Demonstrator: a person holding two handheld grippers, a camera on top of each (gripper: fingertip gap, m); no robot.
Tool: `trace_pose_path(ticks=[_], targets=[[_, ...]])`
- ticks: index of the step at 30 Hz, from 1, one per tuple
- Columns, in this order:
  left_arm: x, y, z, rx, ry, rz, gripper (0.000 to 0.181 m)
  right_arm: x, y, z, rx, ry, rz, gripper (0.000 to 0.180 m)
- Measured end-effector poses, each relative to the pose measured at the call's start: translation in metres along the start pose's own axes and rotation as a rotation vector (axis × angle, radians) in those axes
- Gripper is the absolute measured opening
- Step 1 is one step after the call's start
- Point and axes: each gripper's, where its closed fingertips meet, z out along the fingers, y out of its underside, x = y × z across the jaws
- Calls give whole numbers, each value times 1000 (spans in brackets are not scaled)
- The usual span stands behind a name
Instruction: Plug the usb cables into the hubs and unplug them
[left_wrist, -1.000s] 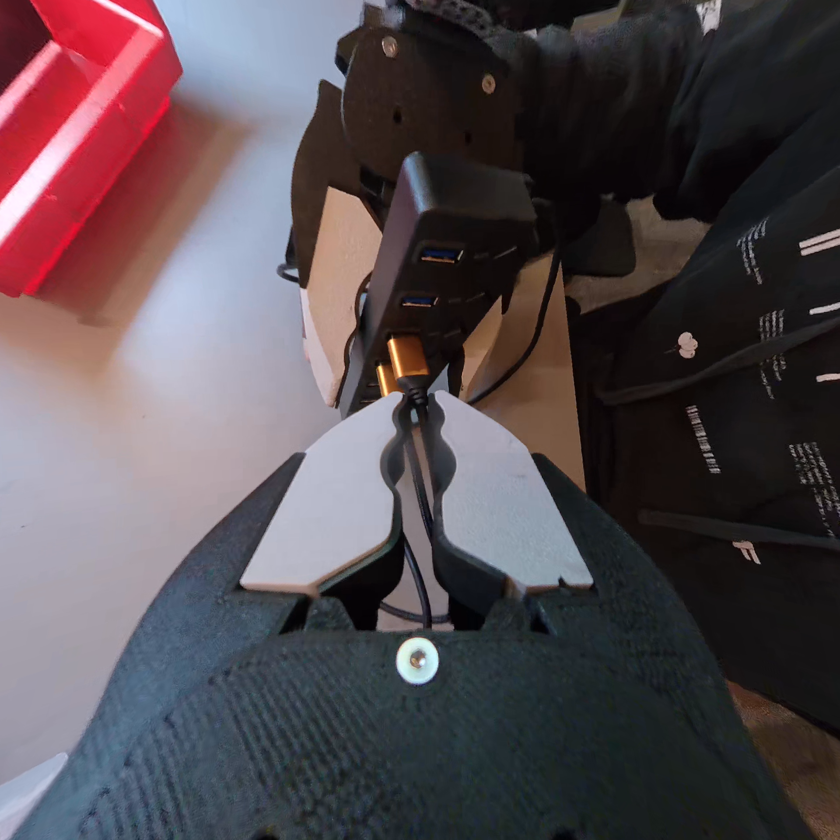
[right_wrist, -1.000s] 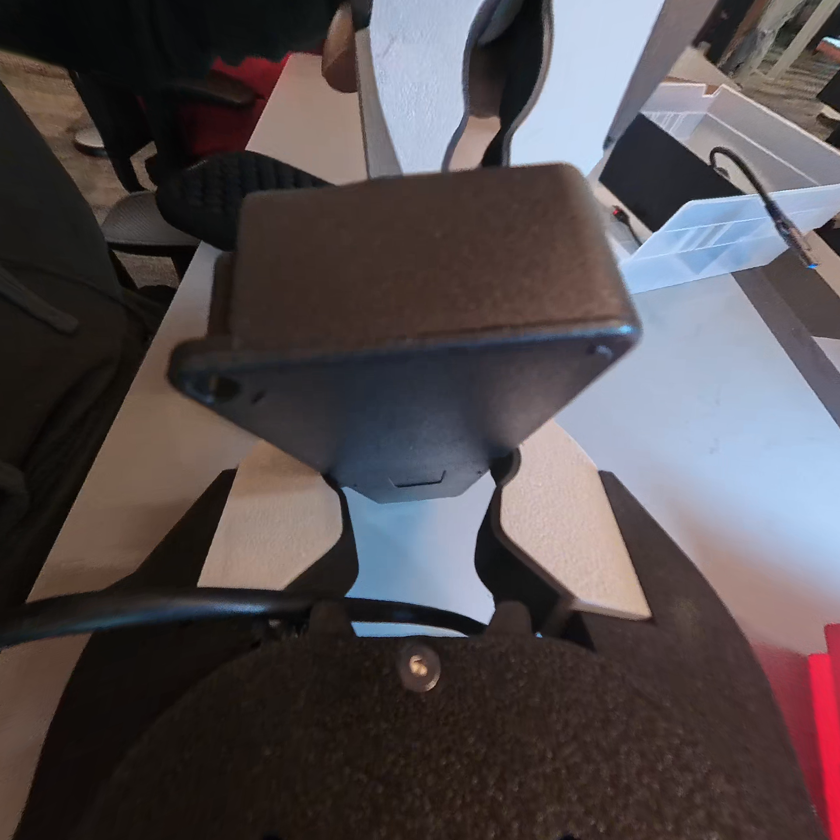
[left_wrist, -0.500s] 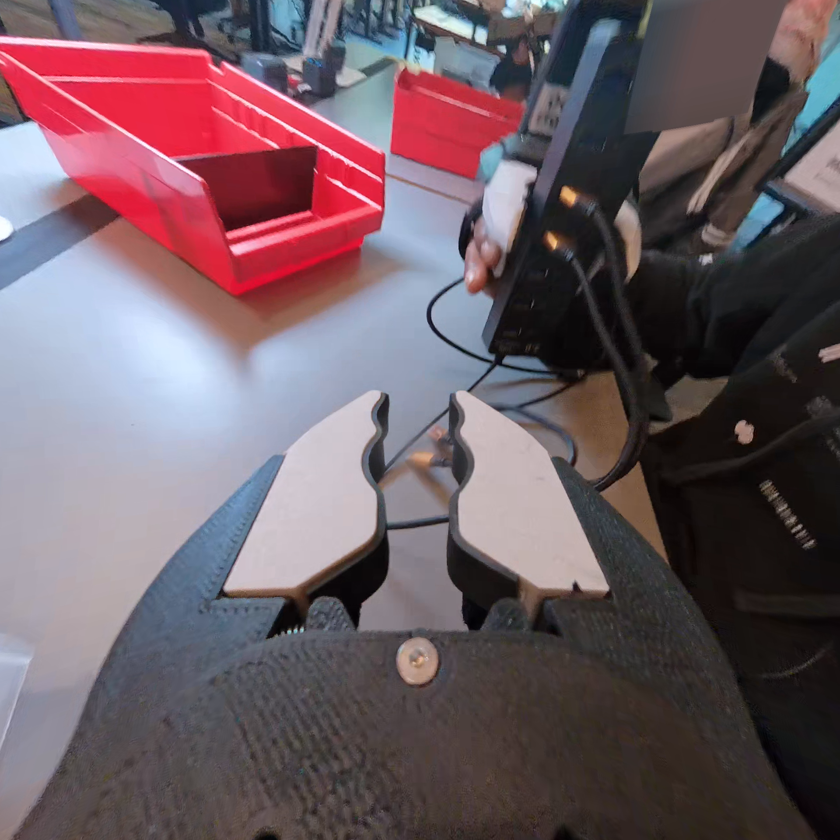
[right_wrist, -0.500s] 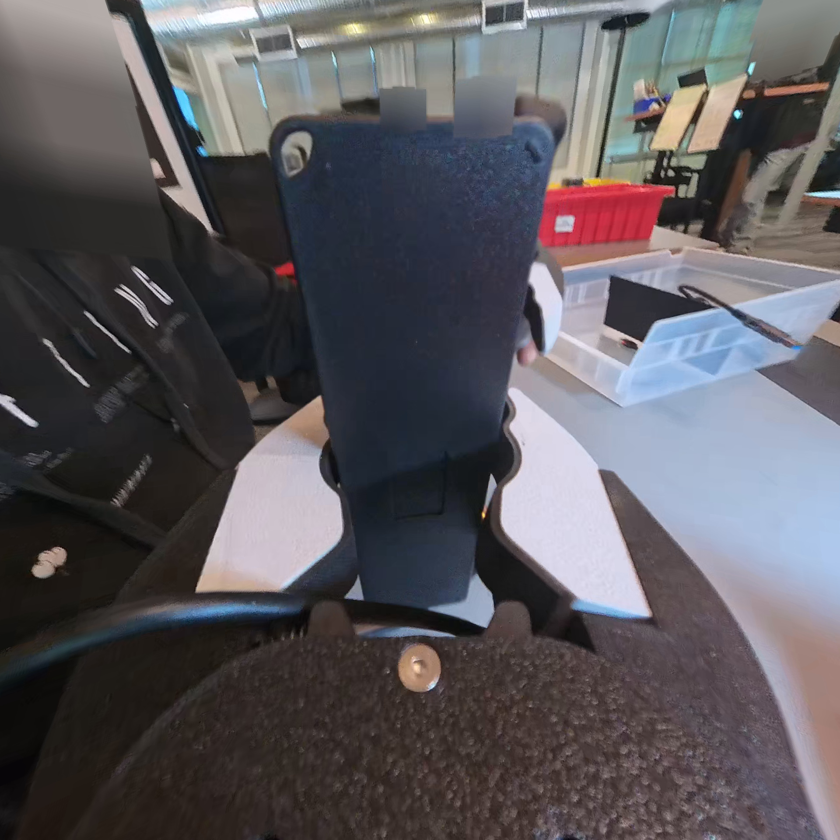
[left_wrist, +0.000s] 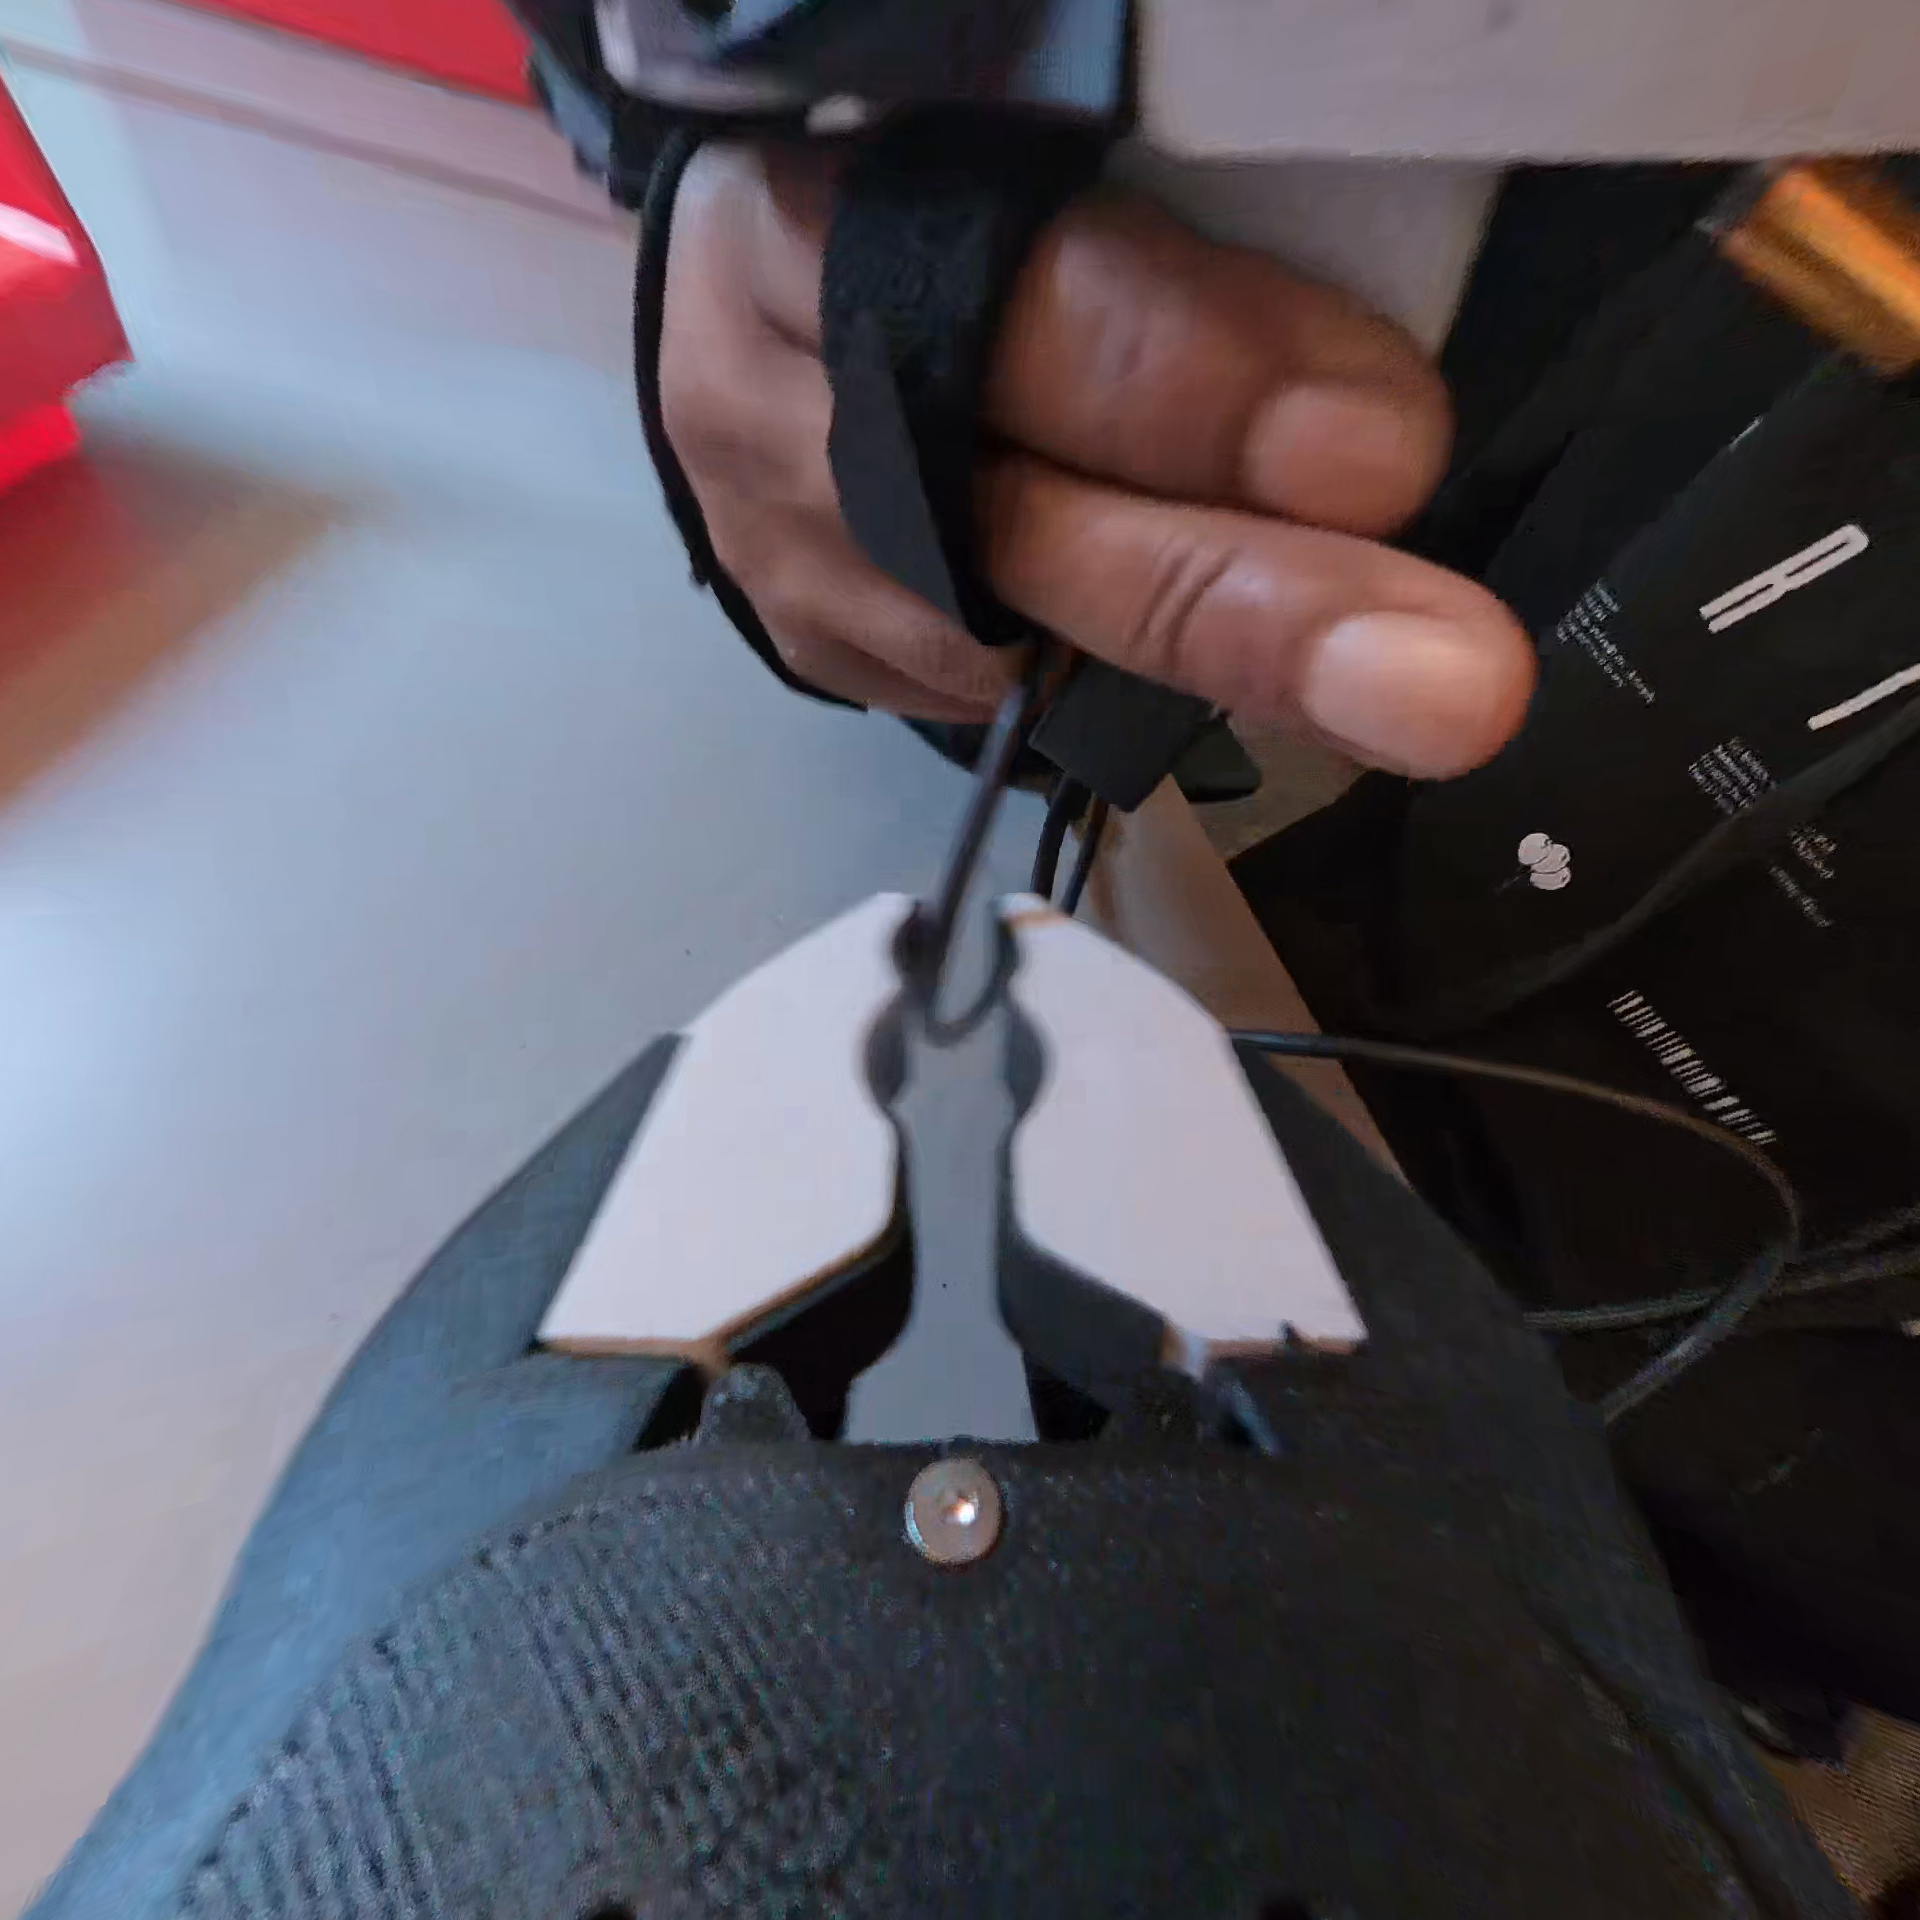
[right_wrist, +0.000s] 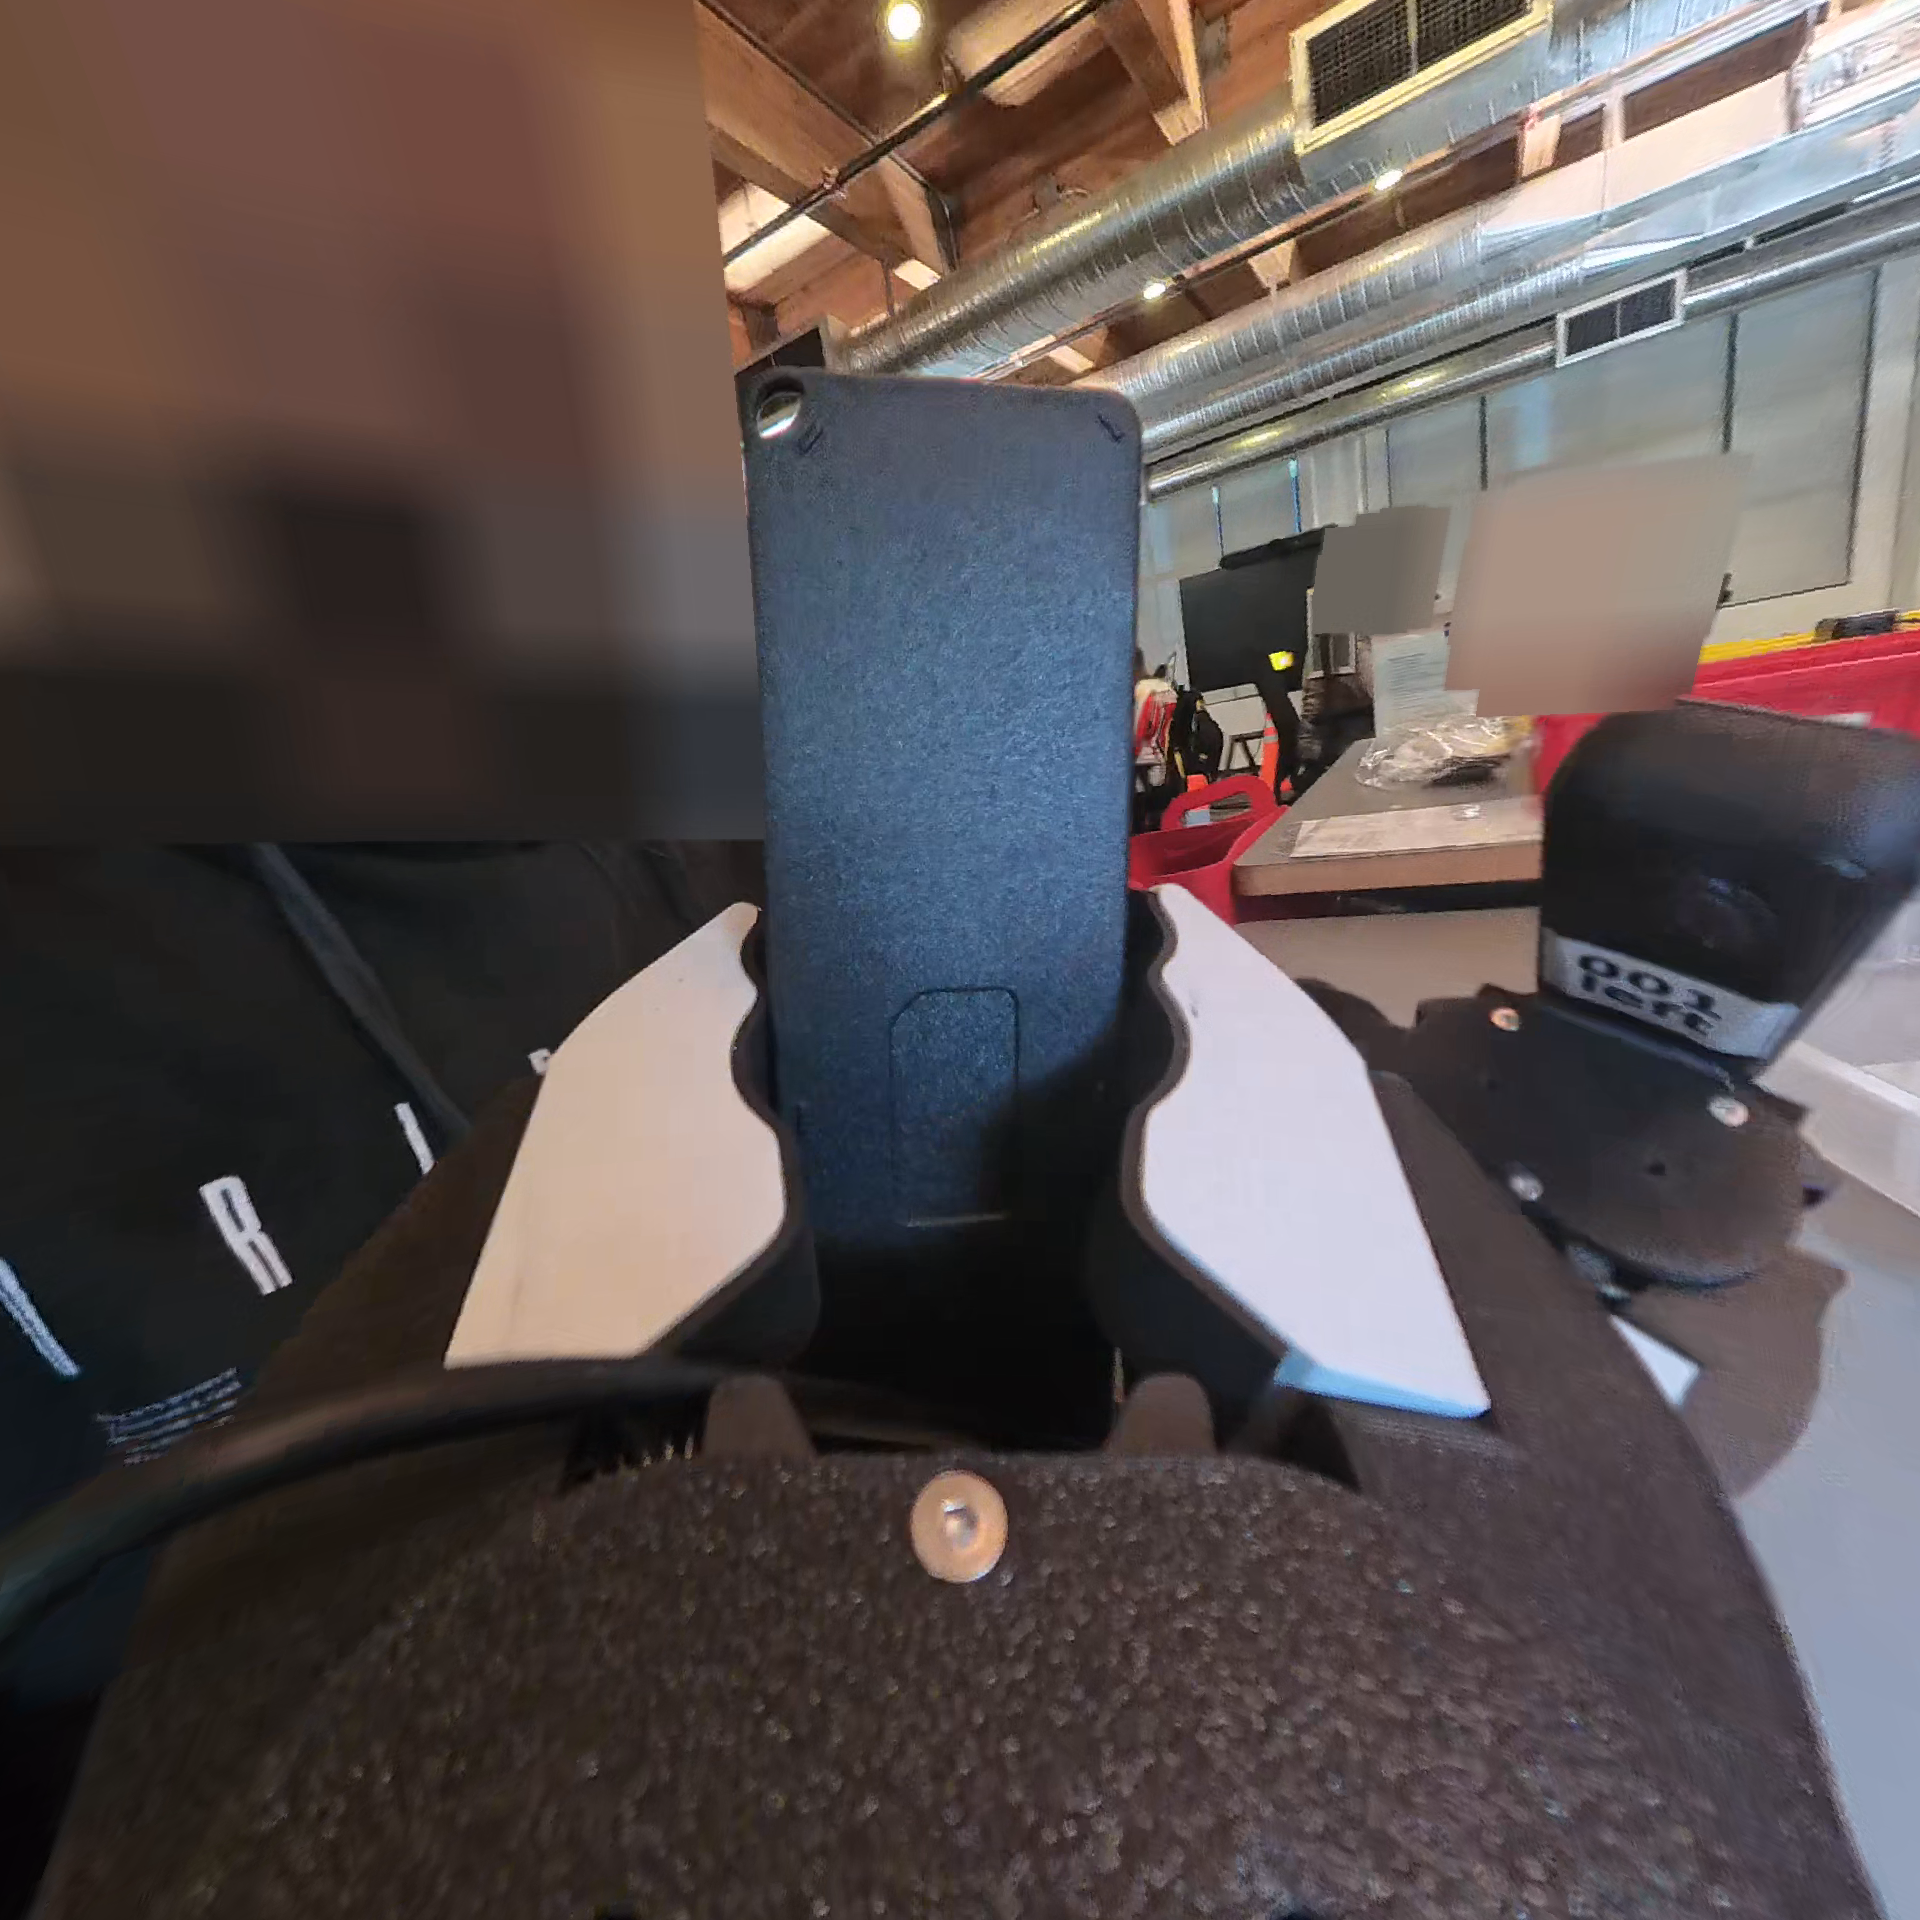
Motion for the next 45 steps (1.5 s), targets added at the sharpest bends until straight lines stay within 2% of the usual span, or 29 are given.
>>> trace_pose_path(ticks=[1,6,9,14,27,31,34,39,42,45], targets=[[-3,2,0,-15,2,-36,0,3,-1,-5,1,29,-7,65],[-7,-19,-42,79,-124,-65,0,33,6,-41,-63,274,-55,65],[-11,-17,-56,4,-268,9,0,47,13,-44,-130,350,-76,65],[-6,-26,-69,45,-331,-3,0,65,41,-42,-303,477,-114,65],[2,-24,-68,-8,-360,77,0,77,69,-42,-489,541,-118,64],[4,-29,-67,23,-331,74,0,71,80,-38,-555,502,-134,63],[4,-34,-70,70,-319,73,0,59,72,-30,-457,403,-75,62],[0,-41,-79,179,-291,3,18,36,50,-20,-265,236,21,61],[0,-41,-88,202,-296,-14,27,31,37,-21,-194,214,27,61],[0,-38,-103,235,-320,-36,28,28,15,-27,-134,231,-5,60]])
